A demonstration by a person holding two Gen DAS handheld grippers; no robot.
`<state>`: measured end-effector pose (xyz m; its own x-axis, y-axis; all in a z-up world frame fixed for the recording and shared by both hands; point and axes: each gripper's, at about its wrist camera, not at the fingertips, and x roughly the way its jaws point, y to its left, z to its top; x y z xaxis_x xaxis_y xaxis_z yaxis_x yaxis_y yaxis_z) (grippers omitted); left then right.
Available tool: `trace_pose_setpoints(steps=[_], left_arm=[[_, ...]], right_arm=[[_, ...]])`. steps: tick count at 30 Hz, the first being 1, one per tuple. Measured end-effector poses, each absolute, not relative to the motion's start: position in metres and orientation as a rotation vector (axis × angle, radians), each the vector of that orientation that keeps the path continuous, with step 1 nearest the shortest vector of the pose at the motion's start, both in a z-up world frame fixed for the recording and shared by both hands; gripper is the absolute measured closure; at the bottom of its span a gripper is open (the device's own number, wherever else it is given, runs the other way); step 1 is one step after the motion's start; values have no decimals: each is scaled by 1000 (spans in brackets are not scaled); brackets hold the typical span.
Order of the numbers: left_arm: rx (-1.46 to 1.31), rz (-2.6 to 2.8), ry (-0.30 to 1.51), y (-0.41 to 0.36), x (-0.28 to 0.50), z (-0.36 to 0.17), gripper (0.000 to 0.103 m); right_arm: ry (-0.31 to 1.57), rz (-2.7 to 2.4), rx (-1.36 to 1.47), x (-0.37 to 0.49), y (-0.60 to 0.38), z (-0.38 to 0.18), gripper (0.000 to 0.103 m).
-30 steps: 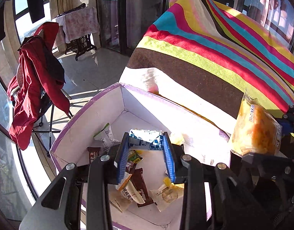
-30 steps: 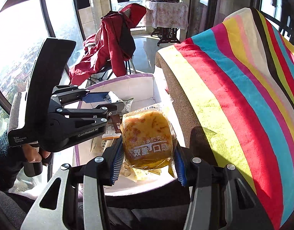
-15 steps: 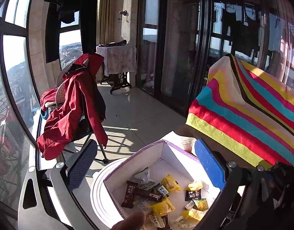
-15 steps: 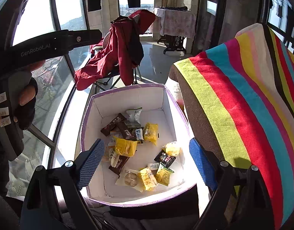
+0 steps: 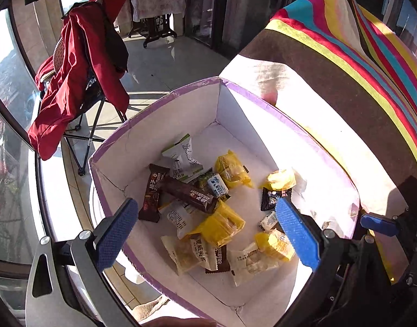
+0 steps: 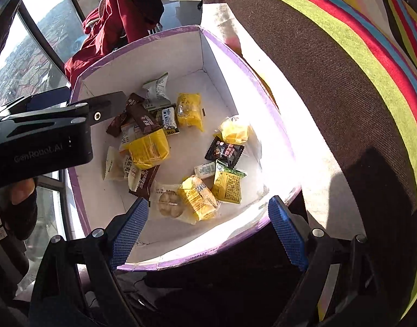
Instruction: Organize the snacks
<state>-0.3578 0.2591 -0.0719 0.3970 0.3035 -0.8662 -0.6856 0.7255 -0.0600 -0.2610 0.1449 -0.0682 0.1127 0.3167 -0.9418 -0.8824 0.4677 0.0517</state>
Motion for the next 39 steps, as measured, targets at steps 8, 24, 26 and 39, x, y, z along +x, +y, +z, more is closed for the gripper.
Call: trace_pose_setpoints(steps=[8, 24, 26, 39], left_arm=[[-460, 646, 978, 257, -354, -76, 2], [-470, 642, 984, 257, -353, -78, 2], [-468, 641, 986, 257, -352, -79, 2], [-475, 642, 990, 255, -352, -81, 2]], right_arm=[[1134, 957, -652, -264, 148, -73, 17], [1145, 958, -663, -265, 149, -77, 17], [1145, 959, -666, -265, 149, -78, 17], [1155, 958, -671, -266, 151, -79, 17]])
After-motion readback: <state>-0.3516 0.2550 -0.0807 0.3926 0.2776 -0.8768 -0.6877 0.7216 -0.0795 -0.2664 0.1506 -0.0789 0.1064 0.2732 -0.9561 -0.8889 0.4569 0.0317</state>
